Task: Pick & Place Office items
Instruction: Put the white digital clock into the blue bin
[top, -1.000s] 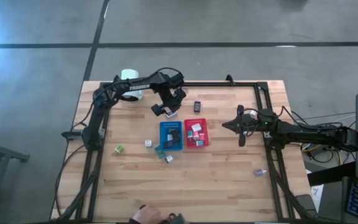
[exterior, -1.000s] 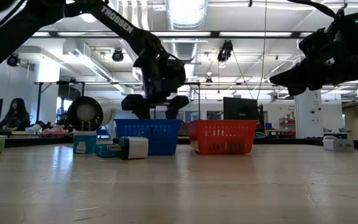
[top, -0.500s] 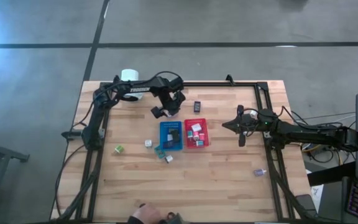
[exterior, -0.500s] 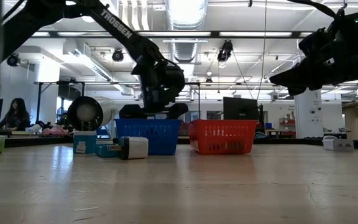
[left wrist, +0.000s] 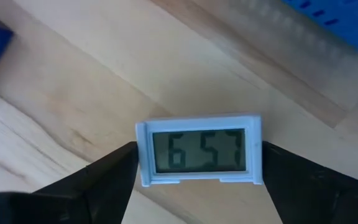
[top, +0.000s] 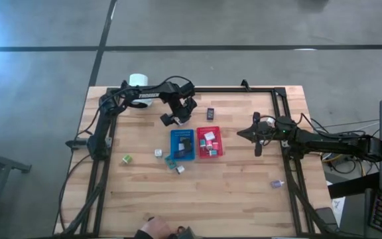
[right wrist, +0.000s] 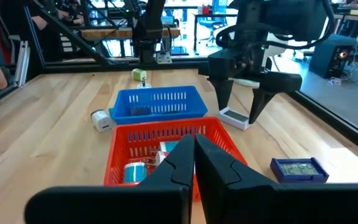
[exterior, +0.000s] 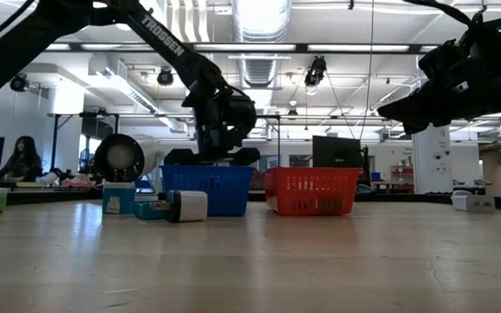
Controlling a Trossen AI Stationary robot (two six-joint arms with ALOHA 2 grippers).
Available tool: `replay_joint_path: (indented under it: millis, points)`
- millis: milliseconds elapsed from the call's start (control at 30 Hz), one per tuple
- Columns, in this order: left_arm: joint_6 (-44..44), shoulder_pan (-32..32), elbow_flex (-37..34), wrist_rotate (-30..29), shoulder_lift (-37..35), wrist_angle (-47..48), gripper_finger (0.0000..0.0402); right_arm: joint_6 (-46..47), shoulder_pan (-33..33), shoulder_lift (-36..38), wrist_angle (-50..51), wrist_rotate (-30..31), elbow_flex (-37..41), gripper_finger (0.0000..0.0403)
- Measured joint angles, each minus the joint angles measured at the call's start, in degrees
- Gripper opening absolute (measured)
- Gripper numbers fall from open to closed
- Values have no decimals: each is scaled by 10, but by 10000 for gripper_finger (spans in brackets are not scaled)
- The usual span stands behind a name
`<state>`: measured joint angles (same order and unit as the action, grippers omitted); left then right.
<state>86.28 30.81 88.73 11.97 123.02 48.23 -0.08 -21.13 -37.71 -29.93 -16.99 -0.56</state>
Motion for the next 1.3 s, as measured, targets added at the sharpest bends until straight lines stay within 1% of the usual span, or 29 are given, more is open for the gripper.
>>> replay_joint_path:
  millis: [167,367,433,667,767,833,933,1000,1133,1200,1300]
  points:
    - [-8,0,0,0,-1,-3,293,1,0,1,-4,0,0,8]
    - [-11,0,1,-17,-2,6,236,4,0,1,-5,0,0,8]
    - [-12,-1,1,-27,-3,14,209,6,0,1,-6,0,0,8]
    - [-25,-3,1,-28,-3,15,88,14,0,1,-7,0,0,8]
    - [-27,-3,1,-28,-3,15,56,14,0,1,-7,0,0,8]
    - [-43,-3,1,-28,-5,16,47,14,0,1,-8,0,0,8]
    - [-79,-2,2,-36,-7,17,45,14,0,1,-8,0,0,8]
    - [-102,0,1,-68,-9,19,48,15,0,1,-8,0,0,8]
    - [-119,12,-2,-106,-11,66,50,16,0,1,-8,0,0,8]
    - [-129,17,-7,-110,-13,82,50,16,0,1,-8,0,0,8]
    - [-179,26,-7,-112,-14,101,50,17,0,1,-8,0,0,8]
